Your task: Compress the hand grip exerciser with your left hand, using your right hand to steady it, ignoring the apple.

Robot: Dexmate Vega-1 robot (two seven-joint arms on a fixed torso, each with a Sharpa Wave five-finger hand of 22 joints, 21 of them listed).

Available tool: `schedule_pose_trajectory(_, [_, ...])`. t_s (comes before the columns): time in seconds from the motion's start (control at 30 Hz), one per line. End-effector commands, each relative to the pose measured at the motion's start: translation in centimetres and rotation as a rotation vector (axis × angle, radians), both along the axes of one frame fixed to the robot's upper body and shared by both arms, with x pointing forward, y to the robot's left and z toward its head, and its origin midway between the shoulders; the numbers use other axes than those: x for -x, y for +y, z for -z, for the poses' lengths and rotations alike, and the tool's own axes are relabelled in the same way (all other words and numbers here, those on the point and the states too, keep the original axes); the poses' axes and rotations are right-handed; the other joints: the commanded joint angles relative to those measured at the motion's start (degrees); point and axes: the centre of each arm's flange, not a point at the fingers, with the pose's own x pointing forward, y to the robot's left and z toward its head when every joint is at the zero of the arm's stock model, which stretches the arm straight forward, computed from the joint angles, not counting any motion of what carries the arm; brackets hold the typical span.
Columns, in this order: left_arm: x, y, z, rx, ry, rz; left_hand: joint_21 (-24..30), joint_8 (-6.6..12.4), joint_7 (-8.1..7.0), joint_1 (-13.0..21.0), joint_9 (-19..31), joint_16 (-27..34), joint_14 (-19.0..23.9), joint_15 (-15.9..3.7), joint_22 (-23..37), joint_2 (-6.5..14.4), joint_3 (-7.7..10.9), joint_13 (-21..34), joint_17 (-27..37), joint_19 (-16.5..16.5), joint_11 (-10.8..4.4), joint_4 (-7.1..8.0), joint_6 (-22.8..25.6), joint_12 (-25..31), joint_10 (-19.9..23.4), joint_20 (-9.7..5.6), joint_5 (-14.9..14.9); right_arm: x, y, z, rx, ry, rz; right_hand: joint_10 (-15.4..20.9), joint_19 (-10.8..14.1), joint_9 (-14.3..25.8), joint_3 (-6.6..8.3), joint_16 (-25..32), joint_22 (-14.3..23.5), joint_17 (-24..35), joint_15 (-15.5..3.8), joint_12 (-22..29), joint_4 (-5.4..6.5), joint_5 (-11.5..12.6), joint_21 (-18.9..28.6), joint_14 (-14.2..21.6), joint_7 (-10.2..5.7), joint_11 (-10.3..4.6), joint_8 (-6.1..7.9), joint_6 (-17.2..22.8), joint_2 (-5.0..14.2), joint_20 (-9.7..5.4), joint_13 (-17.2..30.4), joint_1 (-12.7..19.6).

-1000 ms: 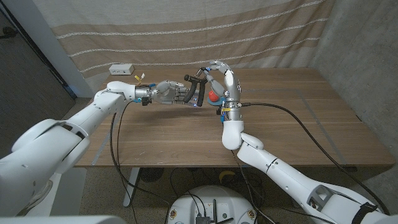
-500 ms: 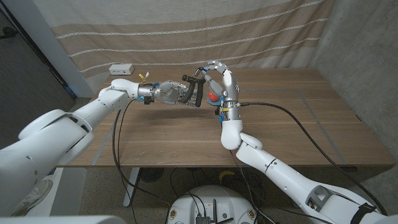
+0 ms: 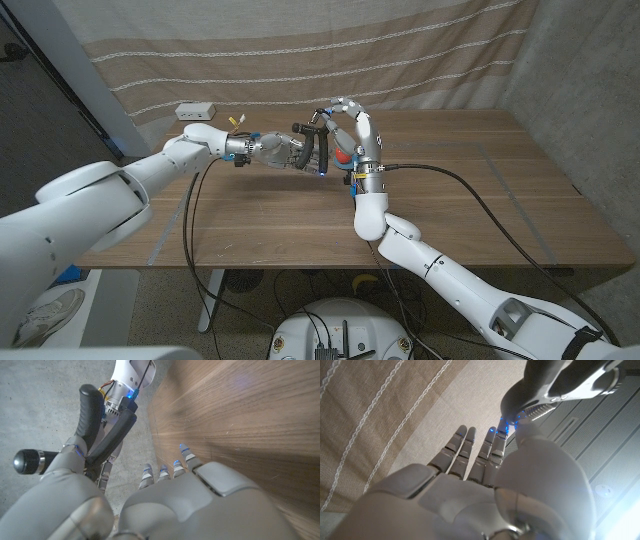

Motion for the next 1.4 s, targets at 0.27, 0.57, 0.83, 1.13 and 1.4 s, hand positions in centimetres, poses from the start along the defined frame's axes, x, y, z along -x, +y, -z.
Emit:
schedule_pose_trajectory(0.27, [-0.7,0.4,0.1,0.103,0.061,-0.015,-0.29,1.23,-0.57,1.44,0.07,0.46,0.78,-0.79,0.40,0.85,-1.49,0.17,0.03,0.91,-0.70,0.67,2.24,1.00,1.23,-0.01,0.47,-0.4,-0.3,-0.6,-0.023,0.010,-0.015,2.70,0.14,4.74,-0.08,-0.32,0.25,0.22,-10.45,-0.26,-0.11,0.37,-0.09,0.49,-0.18,-1.97,0.57,0.07,3.38,0.02,0.19,3.25])
schedule_pose_trajectory(0.57, [-0.9,0.6,-0.1,0.141,0.065,-0.023,-0.44,1.48,-0.71,1.85,0.05,0.64,1.56,-0.87,0.43,1.44,-1.74,0.14,0.01,1.34,-1.10,0.91,3.13,1.19,1.80,0.15,0.06,-0.7,-0.7,-1.2,-0.050,0.023,-0.028,2.74,0.07,4.76,-0.10,-0.45,0.26,0.28,-10.41,-0.31,-0.09,0.35,-0.12,0.47,-0.14,-1.95,0.63,0.05,3.40,0.03,0.28,3.23])
schedule_pose_trajectory(0.83, [-0.9,0.5,-0.4,0.149,0.062,-0.022,-0.66,1.25,-0.38,1.95,0.05,0.56,1.59,-0.90,0.43,0.87,-2.36,0.13,0.01,1.32,-0.99,0.85,2.65,1.12,1.69,0.19,-0.02,-1.4,-0.7,-1.6,-0.064,0.054,-0.046,2.71,0.06,4.85,-0.18,-0.48,0.26,0.42,-10.42,-0.39,-0.07,0.33,-0.13,0.48,-0.15,-1.95,0.68,-0.09,3.40,0.10,0.37,3.21])
schedule_pose_trajectory(1.13, [-0.8,0.1,-0.7,0.132,0.054,-0.014,-1.02,1.18,-0.18,2.33,0.05,0.29,1.05,-0.30,0.42,0.34,-3.08,0.13,0.02,1.09,-0.37,0.71,2.52,0.87,1.01,0.46,0.10,-2.3,-0.8,-1.8,-0.079,0.081,-0.050,2.72,0.04,4.80,-0.22,-0.49,0.27,0.57,-10.47,-0.46,-0.07,0.33,-0.14,0.51,-0.09,-1.97,0.68,-0.16,3.46,0.17,0.46,3.24])
schedule_pose_trajectory(1.4, [-0.9,0.0,-0.8,0.105,0.047,-0.017,-1.28,0.97,0.29,2.68,0.06,0.15,0.64,-0.05,0.42,0.05,-3.75,0.14,0.04,0.99,-0.08,0.64,1.99,0.70,0.46,0.53,0.32,-2.4,-0.6,-1.8,-0.077,0.081,-0.064,2.77,-0.05,4.76,-0.21,-0.58,0.27,0.64,-10.44,-0.49,-0.07,0.33,-0.18,0.50,-0.07,-1.96,0.71,-0.13,3.50,0.24,0.54,3.28])
